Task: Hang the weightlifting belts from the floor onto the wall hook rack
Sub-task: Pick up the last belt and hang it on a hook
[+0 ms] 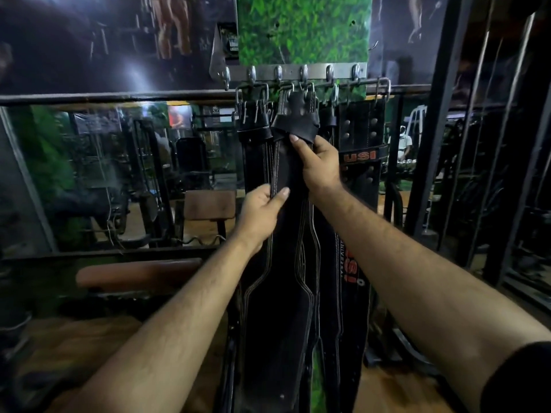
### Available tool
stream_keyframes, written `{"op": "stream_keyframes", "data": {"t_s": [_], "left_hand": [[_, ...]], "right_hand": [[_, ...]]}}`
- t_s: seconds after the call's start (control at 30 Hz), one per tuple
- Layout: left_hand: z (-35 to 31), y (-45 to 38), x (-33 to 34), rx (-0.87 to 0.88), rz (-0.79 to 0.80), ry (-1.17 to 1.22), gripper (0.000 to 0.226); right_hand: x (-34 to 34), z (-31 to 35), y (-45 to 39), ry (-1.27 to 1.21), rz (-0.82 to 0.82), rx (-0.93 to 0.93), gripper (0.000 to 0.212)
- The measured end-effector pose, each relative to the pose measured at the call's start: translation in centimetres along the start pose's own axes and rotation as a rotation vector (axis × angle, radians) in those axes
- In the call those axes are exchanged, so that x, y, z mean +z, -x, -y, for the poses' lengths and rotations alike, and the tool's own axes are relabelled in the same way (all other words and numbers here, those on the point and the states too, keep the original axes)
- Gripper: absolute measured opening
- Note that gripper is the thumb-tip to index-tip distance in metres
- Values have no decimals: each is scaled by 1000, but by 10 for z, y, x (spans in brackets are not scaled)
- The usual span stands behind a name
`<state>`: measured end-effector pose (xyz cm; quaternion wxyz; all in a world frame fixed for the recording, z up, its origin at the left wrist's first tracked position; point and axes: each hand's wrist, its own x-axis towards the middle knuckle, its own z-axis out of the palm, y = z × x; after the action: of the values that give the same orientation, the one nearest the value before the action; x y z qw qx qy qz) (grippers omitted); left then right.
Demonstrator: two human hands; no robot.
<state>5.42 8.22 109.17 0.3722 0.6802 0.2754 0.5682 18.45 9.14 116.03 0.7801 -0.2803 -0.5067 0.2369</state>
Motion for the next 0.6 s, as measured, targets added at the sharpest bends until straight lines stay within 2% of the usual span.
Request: {"op": "stream_keyframes", "data": {"t_s": [0.1,0.2,0.27,0.3,0.4,0.47,0.53,0.6], "left_hand": [[17,8,5,17,19,-39,12],[57,34,-3,-103,158,-204,11],[78,40,-15,-192,234,-232,2],[81,39,-21,-223,273,-237,7],[76,26,-35,-328,394,-313,17],[53,14,-38,-362,285,-231,27],[19,-3,-35,-338,153,-4,22],[-14,-18,-28,-276,162,155,33]], "right_hand": [[2,0,-8,14,-99,8,4],[-5,-4,-20,38,-269,49,10],[-7,-13,-18,70,-297,63,12],[-6,-18,-15,86,-292,57,12],[-4,-25,-4,89,-240,50,7],[-5,-26,1,35,-157,67,2],[-5,-26,7,21,-52,88,2],[-3,-27,15,58,97,94,5]]}}
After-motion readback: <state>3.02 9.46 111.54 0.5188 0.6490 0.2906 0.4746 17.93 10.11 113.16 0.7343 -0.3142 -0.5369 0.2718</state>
